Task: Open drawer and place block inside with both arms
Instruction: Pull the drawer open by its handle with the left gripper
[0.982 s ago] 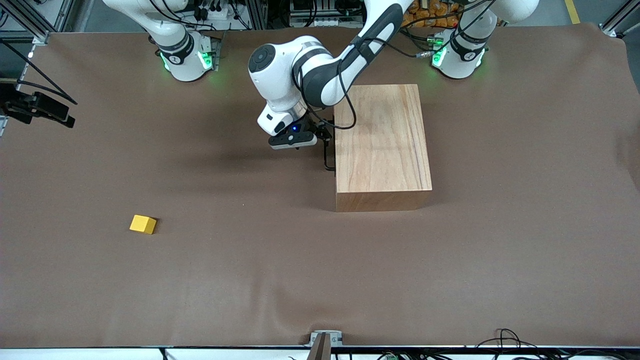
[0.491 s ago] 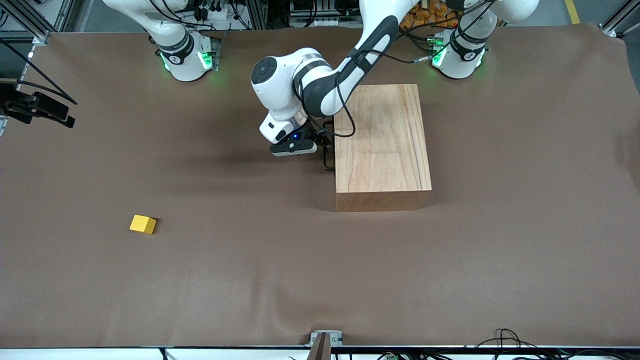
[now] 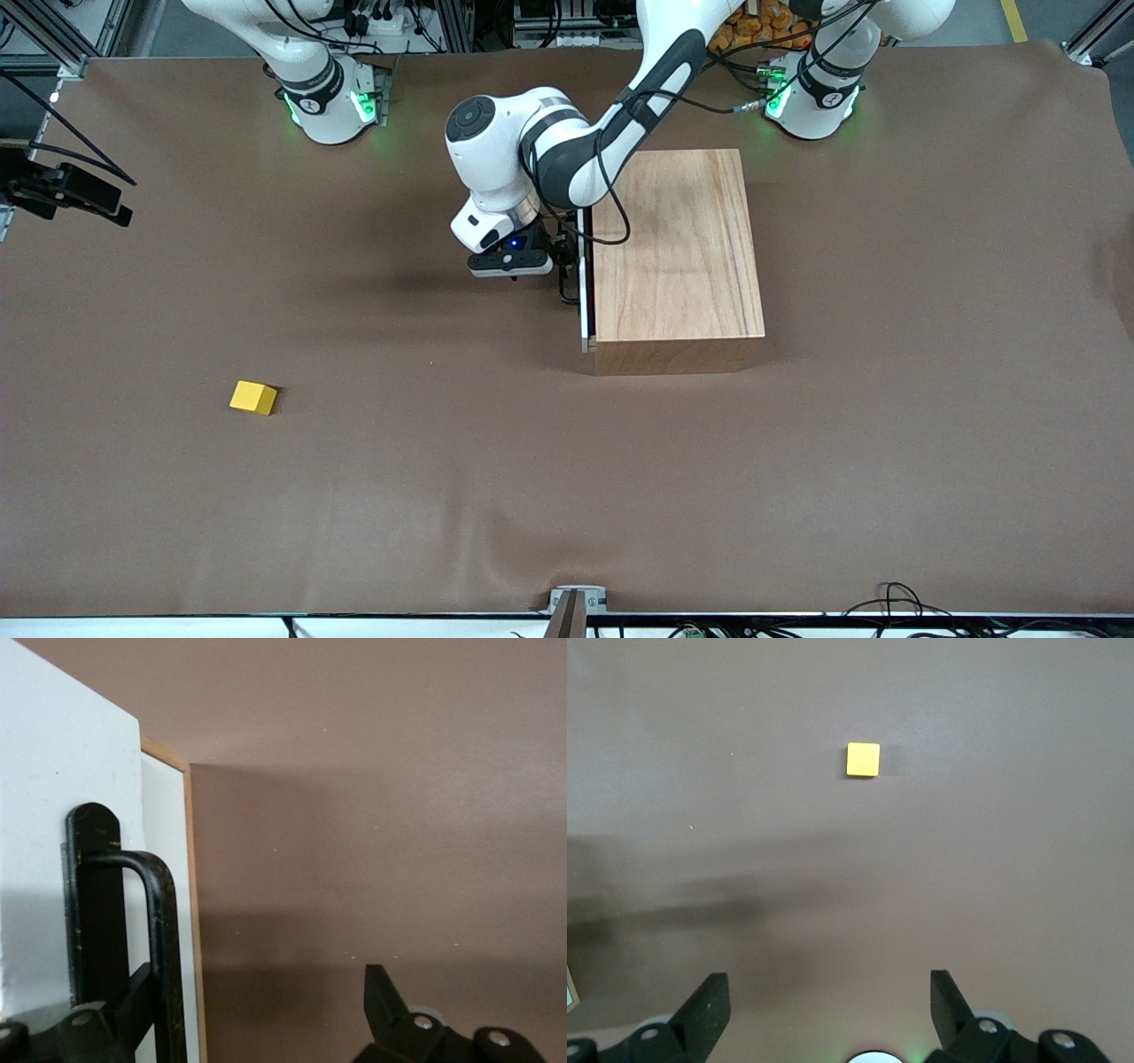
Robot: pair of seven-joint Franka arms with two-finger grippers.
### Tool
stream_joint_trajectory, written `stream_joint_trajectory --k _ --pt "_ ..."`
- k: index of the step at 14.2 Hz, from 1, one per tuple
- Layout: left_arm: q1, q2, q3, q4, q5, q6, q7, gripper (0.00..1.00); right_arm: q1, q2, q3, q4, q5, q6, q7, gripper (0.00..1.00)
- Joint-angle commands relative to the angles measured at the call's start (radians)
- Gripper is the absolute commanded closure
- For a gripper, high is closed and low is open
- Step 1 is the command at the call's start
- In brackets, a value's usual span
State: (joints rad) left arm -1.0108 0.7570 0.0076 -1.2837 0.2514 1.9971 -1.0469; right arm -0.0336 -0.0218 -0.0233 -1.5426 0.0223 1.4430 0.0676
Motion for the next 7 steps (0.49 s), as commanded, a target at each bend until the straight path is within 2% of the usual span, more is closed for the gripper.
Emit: stream_joint_trajectory --k 1,7 --pt "-0.011 0.019 0.003 0.030 0.012 0.038 0.004 0.00 -0.011 0.005 0.006 0.015 0.001 -0.009 0.011 0.00" --pt "-0.014 0.027 -0.005 0.032 0.006 0.120 0.001 0.00 -0.012 0.005 0.006 0.013 0.001 -0.010 0.011 0.00"
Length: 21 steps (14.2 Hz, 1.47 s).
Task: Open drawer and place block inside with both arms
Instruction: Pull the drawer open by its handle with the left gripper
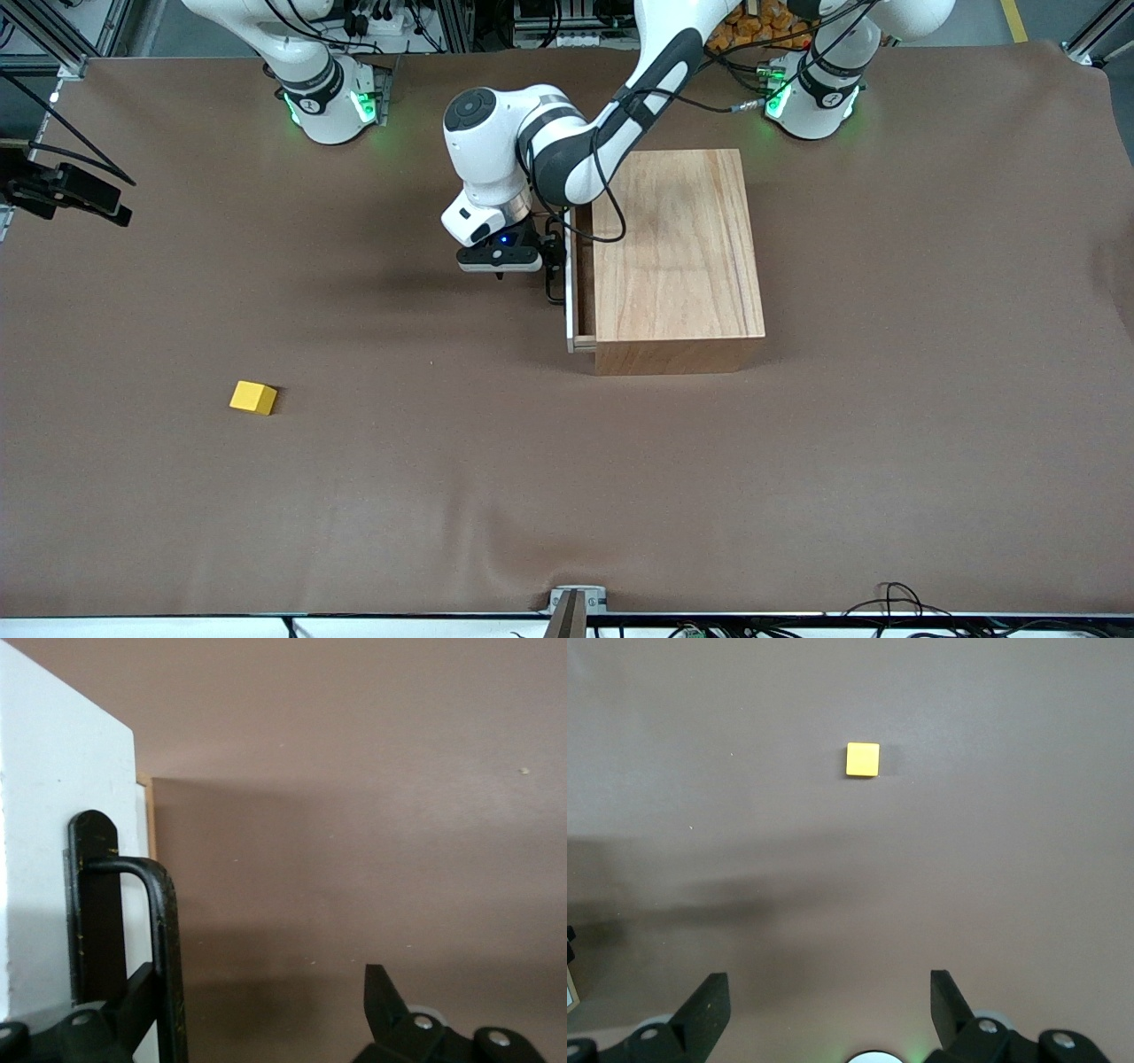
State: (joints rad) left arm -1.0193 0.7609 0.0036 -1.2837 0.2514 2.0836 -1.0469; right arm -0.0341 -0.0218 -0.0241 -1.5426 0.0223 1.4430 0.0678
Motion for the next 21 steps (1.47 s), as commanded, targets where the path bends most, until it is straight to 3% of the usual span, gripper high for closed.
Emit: stream_joint_trajectory --k 1,21 --pt "-0.005 0.026 -0.001 0.032 0.006 0.042 0.001 0.00 -0.012 0.005 0.007 0.015 0.001 -0.009 0.010 0.00" --pt "-0.018 0.037 -0.050 0.037 0.003 0.259 0.002 0.00 -0.013 0.005 0.007 0.013 0.001 -0.009 0.010 0.00"
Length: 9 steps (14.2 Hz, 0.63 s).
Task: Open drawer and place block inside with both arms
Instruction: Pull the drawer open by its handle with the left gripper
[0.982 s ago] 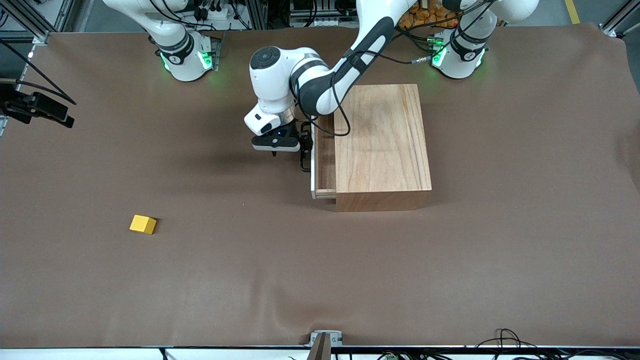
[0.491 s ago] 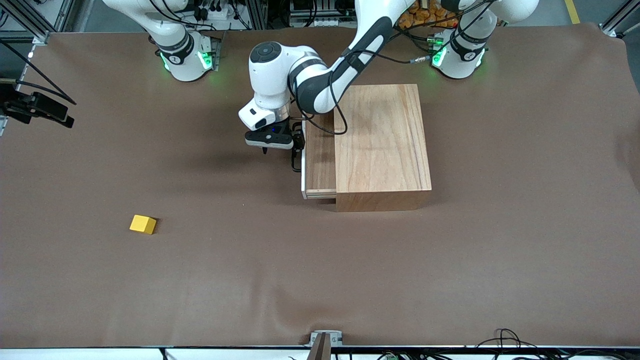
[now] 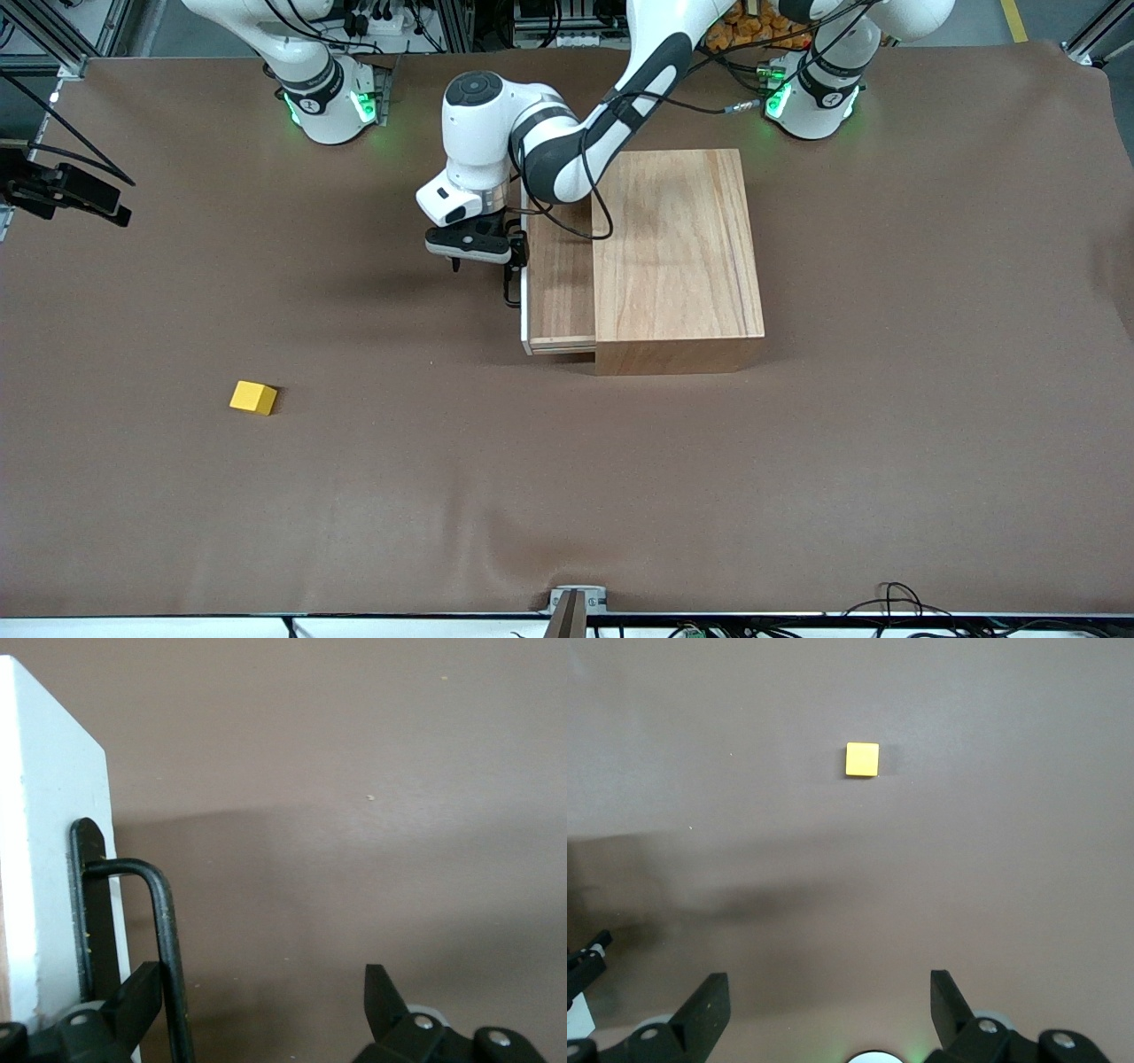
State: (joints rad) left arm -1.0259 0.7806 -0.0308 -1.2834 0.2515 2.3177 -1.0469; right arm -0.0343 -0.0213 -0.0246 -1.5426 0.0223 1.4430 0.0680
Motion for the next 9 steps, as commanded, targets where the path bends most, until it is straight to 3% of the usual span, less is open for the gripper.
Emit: stream_joint_trajectory --k 1,6,9 --pt "-0.011 0.017 -0.017 0.036 0.003 0.026 0.005 0.00 -0.013 0.006 0.008 0.013 0.001 -0.009 0.010 0.00" --pt "-0.008 0.003 -0.023 0.036 0.000 0.028 0.007 0.00 -0.016 0.014 0.006 0.016 -0.002 -0.007 0.009 0.00" --pt "-0.005 -0.033 -0.028 0.036 -0.081 0.017 0.008 0.00 -0.024 0.023 0.005 0.018 -0.007 0.000 0.009 0.00"
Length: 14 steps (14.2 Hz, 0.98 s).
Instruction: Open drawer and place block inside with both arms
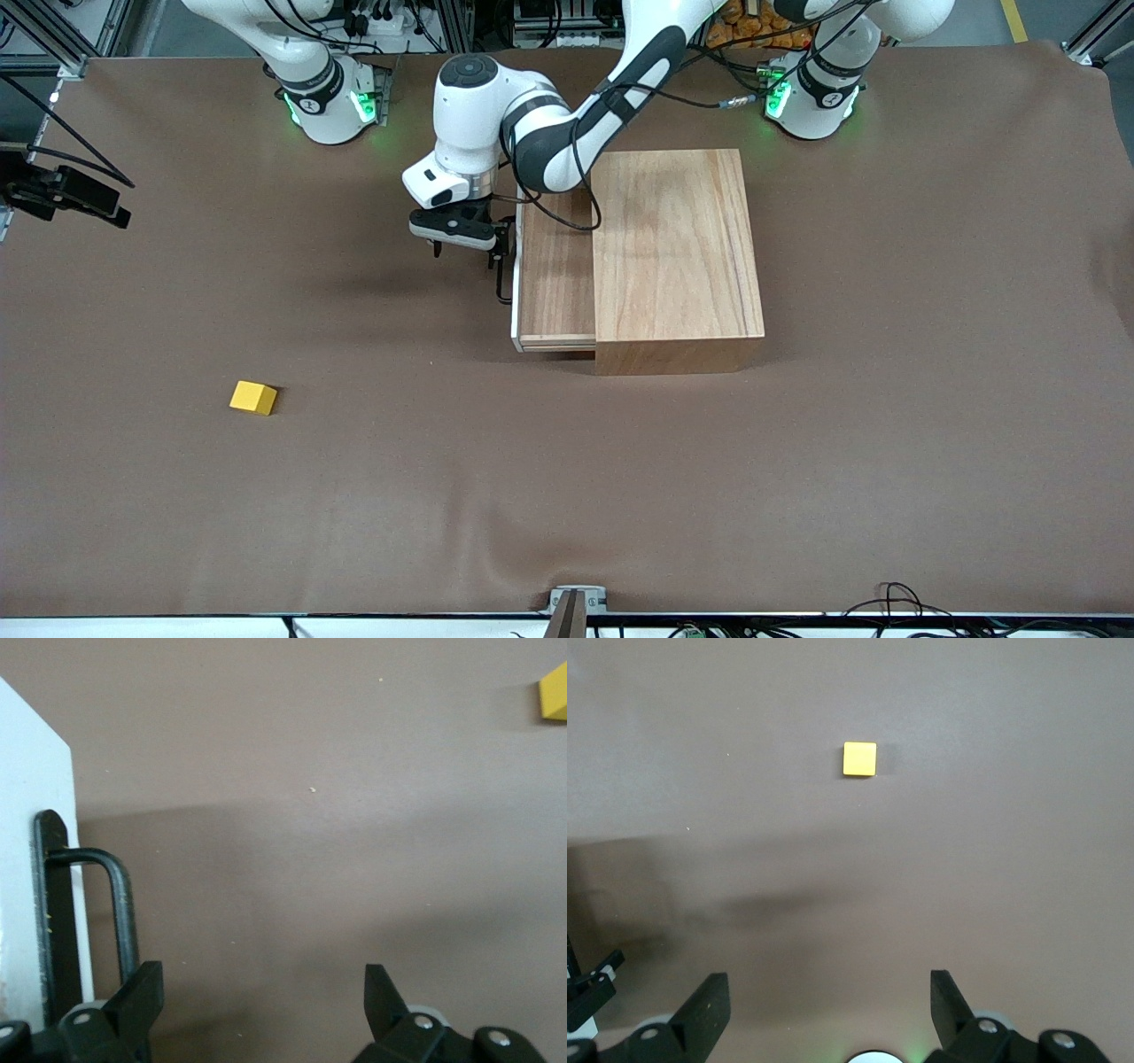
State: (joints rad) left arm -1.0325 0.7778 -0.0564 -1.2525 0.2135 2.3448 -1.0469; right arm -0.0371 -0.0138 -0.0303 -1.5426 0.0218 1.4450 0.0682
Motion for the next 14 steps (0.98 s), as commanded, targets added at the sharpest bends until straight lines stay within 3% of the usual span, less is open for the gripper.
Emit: stream_joint_trajectory --k 1,9,14 --pt "0.003 -0.060 0.001 0.004 -0.069 -0.015 0.008 0.00 -0.020 0.021 0.010 0.021 -0.008 -0.002 0.008 0.00" --pt "0.123 -0.215 0.007 -0.001 -0.154 -0.209 0.025 0.00 -0.015 0.113 0.010 0.024 -0.006 0.089 0.008 0.00" --pt "0.250 -0.267 0.007 -0.002 -0.246 -0.294 0.290 0.00 -0.012 0.234 0.010 0.027 -0.014 0.164 0.007 0.00"
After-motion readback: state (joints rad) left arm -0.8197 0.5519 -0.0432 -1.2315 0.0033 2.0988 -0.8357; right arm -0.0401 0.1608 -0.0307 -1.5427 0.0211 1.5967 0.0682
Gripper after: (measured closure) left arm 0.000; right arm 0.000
